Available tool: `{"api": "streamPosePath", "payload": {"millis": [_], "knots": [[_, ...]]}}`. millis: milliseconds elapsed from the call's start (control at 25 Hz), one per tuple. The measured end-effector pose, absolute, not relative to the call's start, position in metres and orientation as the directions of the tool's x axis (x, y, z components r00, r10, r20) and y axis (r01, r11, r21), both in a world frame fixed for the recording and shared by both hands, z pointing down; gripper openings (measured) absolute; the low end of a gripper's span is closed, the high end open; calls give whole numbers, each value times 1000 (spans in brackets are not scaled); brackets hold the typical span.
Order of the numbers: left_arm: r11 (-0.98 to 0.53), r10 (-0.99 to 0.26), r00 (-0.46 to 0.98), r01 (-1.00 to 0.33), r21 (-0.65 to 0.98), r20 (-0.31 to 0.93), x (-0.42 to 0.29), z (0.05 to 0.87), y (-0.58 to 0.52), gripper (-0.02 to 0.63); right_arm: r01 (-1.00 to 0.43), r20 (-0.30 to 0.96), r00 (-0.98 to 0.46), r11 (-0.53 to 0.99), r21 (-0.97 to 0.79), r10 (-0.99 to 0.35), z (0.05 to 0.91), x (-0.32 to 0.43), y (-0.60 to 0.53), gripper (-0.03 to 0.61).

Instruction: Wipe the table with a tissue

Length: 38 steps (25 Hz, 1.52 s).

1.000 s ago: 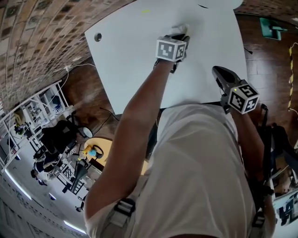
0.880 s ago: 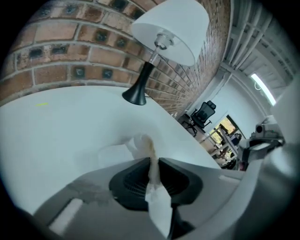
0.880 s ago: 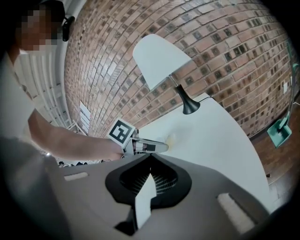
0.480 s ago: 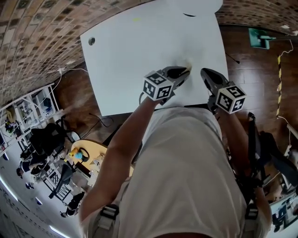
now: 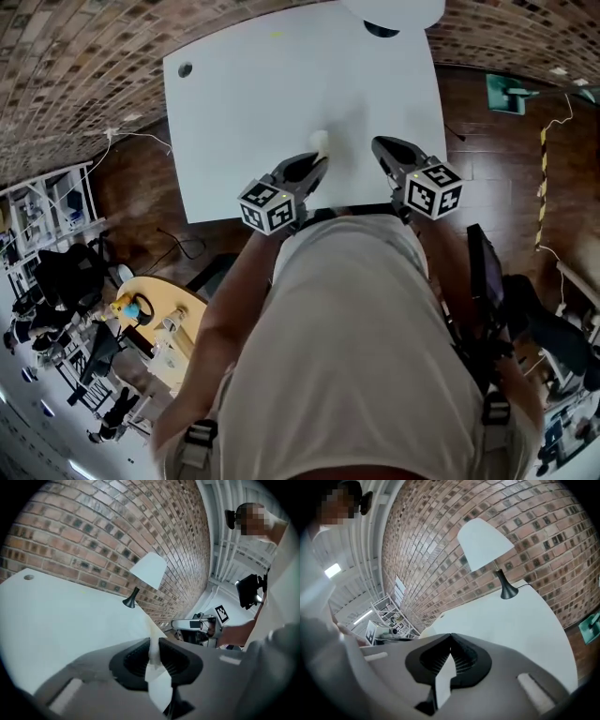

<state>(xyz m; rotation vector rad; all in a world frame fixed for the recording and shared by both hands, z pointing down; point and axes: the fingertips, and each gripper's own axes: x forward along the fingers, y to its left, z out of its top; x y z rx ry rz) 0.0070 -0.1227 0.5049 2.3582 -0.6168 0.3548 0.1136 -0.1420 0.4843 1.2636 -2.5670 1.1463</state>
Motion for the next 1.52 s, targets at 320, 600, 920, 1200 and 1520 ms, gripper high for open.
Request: {"api": "streamPosePath", "payload": {"millis": [320,600,920,1200,1520], "knots": [[-591,-544,753,-657,468,370,-81,488,-95,64,-680,363,-720,498,-539,-591,468,49,-90,6],[-555,-621,713,-693,461,324,-130,488,-51,64,-701,381,-711,556,-446,-592,458,12,-35,6],[-553,-656,693,-711,435,300,-161,480,-25,64,-680,380,-733,616,-398,-564,445,-36,0,6],[-566,-657,698,-706,425,285,-163,475,0,64,-676,370,-736,632,-378,-566,436,-43,25,6],[-604,-623,735,-670,432,268,-147,475,16,64,-702,361,-712,598,-386,-603,432,-31,40,6]]}}
